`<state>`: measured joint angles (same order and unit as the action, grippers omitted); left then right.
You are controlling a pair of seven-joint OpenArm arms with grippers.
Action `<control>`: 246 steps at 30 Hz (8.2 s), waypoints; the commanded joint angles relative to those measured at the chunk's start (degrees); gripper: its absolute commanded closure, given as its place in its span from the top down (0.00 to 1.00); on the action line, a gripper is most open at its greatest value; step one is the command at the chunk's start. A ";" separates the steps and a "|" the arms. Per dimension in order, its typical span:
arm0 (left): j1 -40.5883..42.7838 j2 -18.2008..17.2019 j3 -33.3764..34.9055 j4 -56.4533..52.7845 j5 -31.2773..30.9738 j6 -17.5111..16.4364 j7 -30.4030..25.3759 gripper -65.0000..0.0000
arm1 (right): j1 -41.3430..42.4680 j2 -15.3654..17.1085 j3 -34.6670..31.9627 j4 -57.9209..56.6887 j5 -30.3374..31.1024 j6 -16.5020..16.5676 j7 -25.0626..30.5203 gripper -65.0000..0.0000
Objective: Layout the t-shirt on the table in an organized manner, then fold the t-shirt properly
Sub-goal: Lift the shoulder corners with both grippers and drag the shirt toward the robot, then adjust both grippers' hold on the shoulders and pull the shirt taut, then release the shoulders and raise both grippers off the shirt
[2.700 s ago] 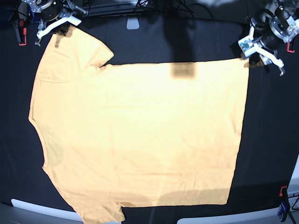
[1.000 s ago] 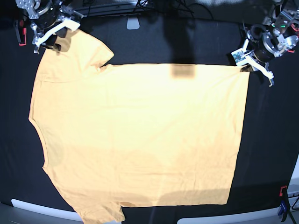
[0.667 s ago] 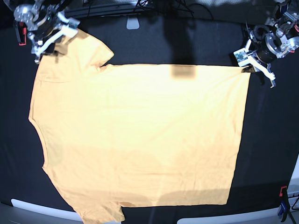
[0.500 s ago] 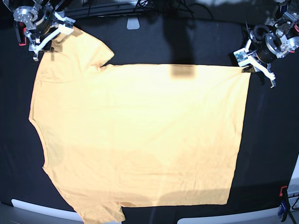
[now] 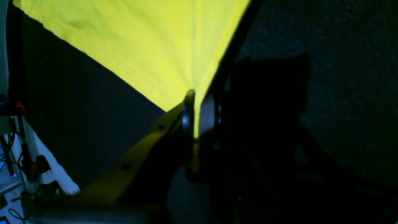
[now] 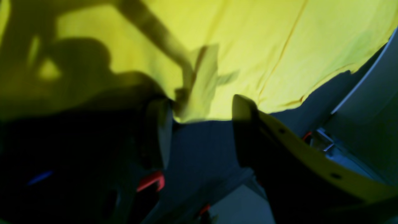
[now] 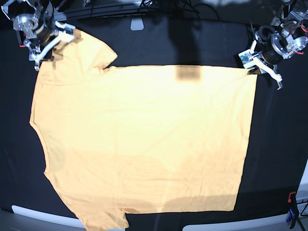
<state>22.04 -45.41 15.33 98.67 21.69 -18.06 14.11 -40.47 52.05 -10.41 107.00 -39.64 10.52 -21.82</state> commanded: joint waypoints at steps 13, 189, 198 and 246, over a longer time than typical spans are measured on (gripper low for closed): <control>-0.28 -0.96 -0.61 0.74 0.15 0.90 -0.44 0.00 | 7.30 -0.33 -9.25 0.55 0.52 0.68 -1.16 0.23; -2.34 3.50 -5.11 -4.50 0.79 -2.95 0.85 0.00 | 5.16 -0.13 7.76 4.37 30.32 -0.94 -14.34 0.57; -2.34 3.50 -5.11 -4.50 0.79 -2.93 0.83 0.00 | 10.47 -0.13 4.61 -1.14 29.16 2.36 -12.92 0.57; 14.12 -4.55 -5.22 5.70 -3.06 -2.95 6.16 0.00 | 3.89 9.53 -4.50 3.65 27.78 1.44 -29.57 0.00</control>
<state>35.77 -49.01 10.50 103.81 18.24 -21.04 19.38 -36.77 60.16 -15.59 109.97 -10.76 12.25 -50.04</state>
